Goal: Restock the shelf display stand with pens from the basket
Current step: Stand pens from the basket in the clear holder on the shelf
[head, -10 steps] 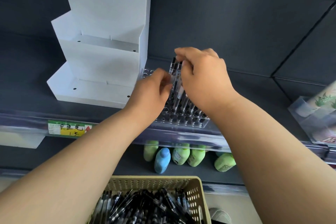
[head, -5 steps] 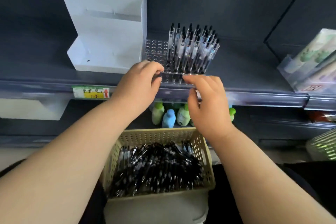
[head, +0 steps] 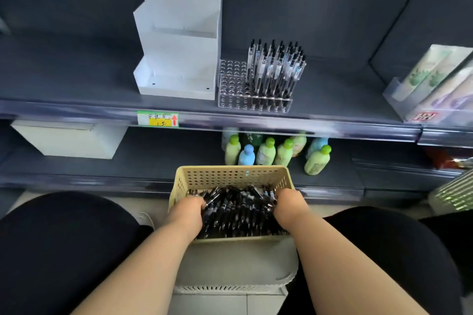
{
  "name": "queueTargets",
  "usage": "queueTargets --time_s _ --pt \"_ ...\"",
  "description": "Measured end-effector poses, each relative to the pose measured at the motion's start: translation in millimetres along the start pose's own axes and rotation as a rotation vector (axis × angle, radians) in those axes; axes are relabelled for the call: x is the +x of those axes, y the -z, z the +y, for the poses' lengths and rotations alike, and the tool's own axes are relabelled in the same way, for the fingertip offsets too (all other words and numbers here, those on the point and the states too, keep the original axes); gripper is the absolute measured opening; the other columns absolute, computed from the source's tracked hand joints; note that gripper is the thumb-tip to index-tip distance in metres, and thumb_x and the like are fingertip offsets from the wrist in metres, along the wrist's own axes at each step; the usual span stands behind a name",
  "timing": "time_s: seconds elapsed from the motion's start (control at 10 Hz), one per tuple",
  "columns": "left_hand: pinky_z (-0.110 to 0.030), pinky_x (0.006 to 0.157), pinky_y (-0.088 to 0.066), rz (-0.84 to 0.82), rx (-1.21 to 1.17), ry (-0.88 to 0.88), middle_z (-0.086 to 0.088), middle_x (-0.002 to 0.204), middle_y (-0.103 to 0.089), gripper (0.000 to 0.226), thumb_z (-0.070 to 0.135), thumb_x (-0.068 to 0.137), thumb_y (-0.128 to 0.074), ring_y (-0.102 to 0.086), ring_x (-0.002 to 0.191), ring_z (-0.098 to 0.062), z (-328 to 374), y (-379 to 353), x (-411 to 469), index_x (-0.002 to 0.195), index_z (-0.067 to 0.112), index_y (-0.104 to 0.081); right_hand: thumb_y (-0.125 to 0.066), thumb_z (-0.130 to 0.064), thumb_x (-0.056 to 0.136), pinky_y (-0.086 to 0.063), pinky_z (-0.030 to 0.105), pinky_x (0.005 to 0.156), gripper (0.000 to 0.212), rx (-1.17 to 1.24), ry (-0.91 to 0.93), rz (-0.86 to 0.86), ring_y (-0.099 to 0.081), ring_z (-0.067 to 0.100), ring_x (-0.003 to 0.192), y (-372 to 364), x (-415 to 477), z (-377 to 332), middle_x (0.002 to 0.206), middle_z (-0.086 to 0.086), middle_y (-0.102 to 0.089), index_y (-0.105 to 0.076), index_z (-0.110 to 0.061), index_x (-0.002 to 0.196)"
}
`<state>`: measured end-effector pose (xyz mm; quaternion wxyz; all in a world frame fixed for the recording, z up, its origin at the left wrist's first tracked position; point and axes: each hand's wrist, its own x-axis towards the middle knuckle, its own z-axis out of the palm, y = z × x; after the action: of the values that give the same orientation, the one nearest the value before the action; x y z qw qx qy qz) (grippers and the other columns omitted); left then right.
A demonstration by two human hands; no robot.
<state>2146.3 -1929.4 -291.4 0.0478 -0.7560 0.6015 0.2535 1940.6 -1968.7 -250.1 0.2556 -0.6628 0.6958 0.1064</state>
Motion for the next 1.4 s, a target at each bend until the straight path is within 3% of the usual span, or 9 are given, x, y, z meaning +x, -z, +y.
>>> queueTargets --time_s 0.2,0.3,0.5,0.6,0.7,0.8,0.9,1.2,1.4 --pt "-0.032 0.096 -0.046 -0.087 0.147 0.143 -0.011 0.126 -0.052 0.045 -0.007 0.087 -0.04 -0.052 0.115 -0.026 8 -13 20 0.125 0.013 -0.053 -0.042 -0.007 0.094 -0.04 0.026 0.08 0.029 0.038 -0.046 -0.01 -0.054 0.029 0.115 -10 18 2 0.122 0.016 -0.058 -0.057 -0.002 0.118" --pt "-0.033 0.096 -0.046 -0.091 0.202 0.18 -0.012 0.123 -0.054 0.034 0.004 0.092 -0.046 -0.052 0.112 -0.025 17 -11 31 0.125 0.008 -0.052 -0.042 -0.004 0.093 -0.044 0.028 0.091 0.03 -0.075 -0.047 -0.04 -0.055 0.025 0.116 -18 33 -3 0.124 0.011 -0.058 -0.055 -0.006 0.12" --pt "-0.035 0.093 -0.048 -0.178 0.114 0.33 -0.017 0.137 -0.046 0.053 0.015 0.09 -0.058 -0.049 0.123 -0.028 26 -15 50 0.138 0.008 -0.035 -0.044 -0.002 0.088 -0.043 0.033 0.096 0.036 -0.092 -0.048 -0.079 -0.054 0.029 0.117 -31 59 -8 0.125 0.012 -0.058 -0.055 -0.008 0.122" --pt "-0.025 0.069 -0.045 -0.19 0.055 0.328 -0.006 0.114 -0.059 0.046 0.019 0.089 -0.061 -0.059 0.091 -0.018 27 -11 54 0.13 0.008 -0.043 -0.046 -0.002 0.088 -0.044 0.034 0.095 0.035 -0.049 -0.082 -0.072 -0.055 0.029 0.116 -32 69 -7 0.123 0.012 -0.059 -0.057 -0.008 0.12" --pt "-0.023 0.064 -0.04 -0.17 0.006 0.306 -0.002 0.092 -0.052 0.036 0.023 0.091 -0.057 -0.05 0.076 -0.014 25 0 49 0.123 0.009 -0.047 -0.048 -0.004 0.088 -0.045 0.034 0.095 0.033 0.009 -0.101 -0.08 -0.056 0.029 0.115 -31 73 -6 0.122 0.012 -0.06 -0.059 -0.006 0.118" --pt "-0.025 0.059 -0.047 -0.135 -0.114 0.269 -0.009 0.114 -0.052 0.04 0.018 0.09 -0.056 -0.058 0.078 -0.015 21 10 38 0.128 0.013 -0.045 -0.05 -0.009 0.088 -0.046 0.031 0.09 0.028 0.092 -0.125 -0.086 -0.057 0.029 0.112 -32 68 -4 0.119 0.012 -0.061 -0.06 -0.006 0.115" --pt "-0.023 0.05 -0.046 -0.151 -0.361 0.223 -0.007 0.107 -0.065 0.033 0.013 0.087 -0.056 -0.061 0.065 -0.008 15 12 27 0.119 0.017 -0.049 -0.057 -0.018 0.086 -0.047 0.028 0.082 0.023 0.173 -0.101 -0.081 -0.06 0.028 0.1 -31 58 -5 0.107 0.011 -0.064 -0.062 -0.008 0.106" --pt "-0.035 0.082 -0.052 -0.061 -1.083 0.166 -0.001 0.093 -0.069 0.006 0.017 0.089 -0.06 -0.07 0.083 -0.011 33 24 -13 0.095 0.018 -0.061 -0.06 -0.022 0.088 -0.047 0.022 0.073 0.013 0.741 0.158 0.109 -0.057 0.01 0.076 -5 13 -31 0.082 -0.006 -0.061 -0.062 -0.015 0.099" --pt "-0.033 0.085 -0.051 0.121 -0.977 0.027 0.011 0.091 -0.068 0.007 0.03 0.087 -0.063 -0.062 0.088 -0.007 46 38 -37 0.093 0.03 -0.064 -0.055 -0.018 0.087 -0.053 0.039 0.078 0.007 0.929 0.157 0.18 -0.059 0.015 0.068 -4 -14 -47 0.075 0.004 -0.067 -0.056 -0.022 0.081"
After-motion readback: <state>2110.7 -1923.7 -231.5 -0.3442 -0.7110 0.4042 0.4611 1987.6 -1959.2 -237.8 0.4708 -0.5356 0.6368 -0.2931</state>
